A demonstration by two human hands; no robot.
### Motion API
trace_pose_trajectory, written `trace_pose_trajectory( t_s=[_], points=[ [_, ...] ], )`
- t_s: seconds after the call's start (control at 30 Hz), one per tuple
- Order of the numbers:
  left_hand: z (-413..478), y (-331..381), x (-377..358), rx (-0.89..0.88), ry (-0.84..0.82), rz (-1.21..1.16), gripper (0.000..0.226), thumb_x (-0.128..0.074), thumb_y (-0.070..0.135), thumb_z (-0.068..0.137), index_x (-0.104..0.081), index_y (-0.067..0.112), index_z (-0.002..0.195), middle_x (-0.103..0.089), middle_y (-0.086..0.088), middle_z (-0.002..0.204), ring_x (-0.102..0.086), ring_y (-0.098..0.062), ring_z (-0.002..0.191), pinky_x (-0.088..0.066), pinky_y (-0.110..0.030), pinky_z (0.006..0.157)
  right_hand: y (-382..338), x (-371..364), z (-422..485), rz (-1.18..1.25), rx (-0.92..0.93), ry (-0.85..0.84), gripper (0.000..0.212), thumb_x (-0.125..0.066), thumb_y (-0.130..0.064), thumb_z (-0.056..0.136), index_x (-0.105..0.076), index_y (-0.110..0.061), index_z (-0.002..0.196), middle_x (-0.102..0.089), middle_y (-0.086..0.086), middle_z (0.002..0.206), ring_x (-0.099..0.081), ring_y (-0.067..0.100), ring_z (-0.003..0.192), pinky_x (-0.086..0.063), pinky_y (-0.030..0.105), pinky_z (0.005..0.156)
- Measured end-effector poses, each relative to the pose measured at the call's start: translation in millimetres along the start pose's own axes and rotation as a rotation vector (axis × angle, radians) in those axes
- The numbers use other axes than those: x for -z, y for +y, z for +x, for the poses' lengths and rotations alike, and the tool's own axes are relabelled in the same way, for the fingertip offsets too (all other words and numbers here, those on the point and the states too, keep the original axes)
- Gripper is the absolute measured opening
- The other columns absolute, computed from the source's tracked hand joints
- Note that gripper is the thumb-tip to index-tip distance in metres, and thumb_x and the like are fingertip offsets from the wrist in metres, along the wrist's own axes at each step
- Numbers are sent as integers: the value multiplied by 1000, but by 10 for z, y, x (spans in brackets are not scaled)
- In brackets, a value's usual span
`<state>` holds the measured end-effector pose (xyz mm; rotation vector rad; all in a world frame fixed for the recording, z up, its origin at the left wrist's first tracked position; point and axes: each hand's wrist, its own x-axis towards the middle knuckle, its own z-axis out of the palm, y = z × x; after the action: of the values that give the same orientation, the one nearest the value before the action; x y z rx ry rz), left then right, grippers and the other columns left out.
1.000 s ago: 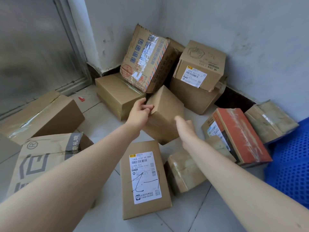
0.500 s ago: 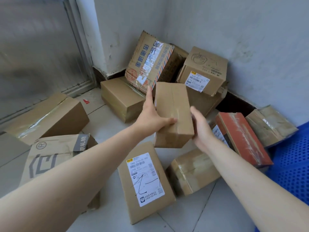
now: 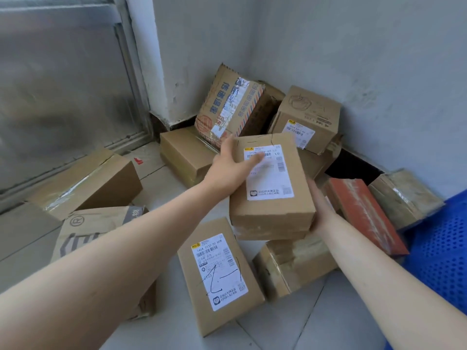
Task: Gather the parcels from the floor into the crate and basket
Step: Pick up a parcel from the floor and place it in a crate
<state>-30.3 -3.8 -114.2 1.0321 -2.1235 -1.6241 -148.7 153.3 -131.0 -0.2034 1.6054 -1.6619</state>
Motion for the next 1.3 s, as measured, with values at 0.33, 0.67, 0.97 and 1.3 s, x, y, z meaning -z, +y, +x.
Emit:
trace_pose_trajectory(
  t_s=[0.33, 0.67, 0.97, 1.3],
  points=[
    [-305, -47, 481, 399, 4, 163, 38, -48, 41, 94, -52, 3, 97, -56, -12, 79, -60, -23, 51, -59, -32, 48, 66, -76, -177, -223, -243, -280, 48, -38, -68, 93, -69, -35, 105, -77, -7, 90, -74, 10, 76, -56, 29, 70],
    [-590, -753, 813, 789, -235, -99, 92, -24, 80, 85, -37, 10, 143, -26, -12, 156, -41, -37, 135, -32, -53, 112, 593, -413, -98, -371, -351, -315, 58, -62, -72, 73, -66, -27, 109, -57, 6, 104, -46, 24, 99, -38, 40, 93],
    [-976, -1249, 471, 992, -335, -500, 104, -47, 90, 61, -43, 26, 143, -54, -8, 139, -55, -34, 120, -46, -54, 93, 995, -402, -273, -373, -558, -283, 79, -35, -81, 84, -68, -21, 124, -70, 6, 120, -65, 29, 113, -48, 36, 97],
    [-534, -1266, 493, 803, -235, -440, 50, -55, 54, 65, -54, 15, 96, -61, -9, 101, -58, -24, 89, -44, -30, 87, 1154, -390, -157, -168, -657, -64, 95, -34, -96, 57, -69, -33, 119, -71, 6, 120, -63, 35, 114, -38, 59, 103]
  ],
)
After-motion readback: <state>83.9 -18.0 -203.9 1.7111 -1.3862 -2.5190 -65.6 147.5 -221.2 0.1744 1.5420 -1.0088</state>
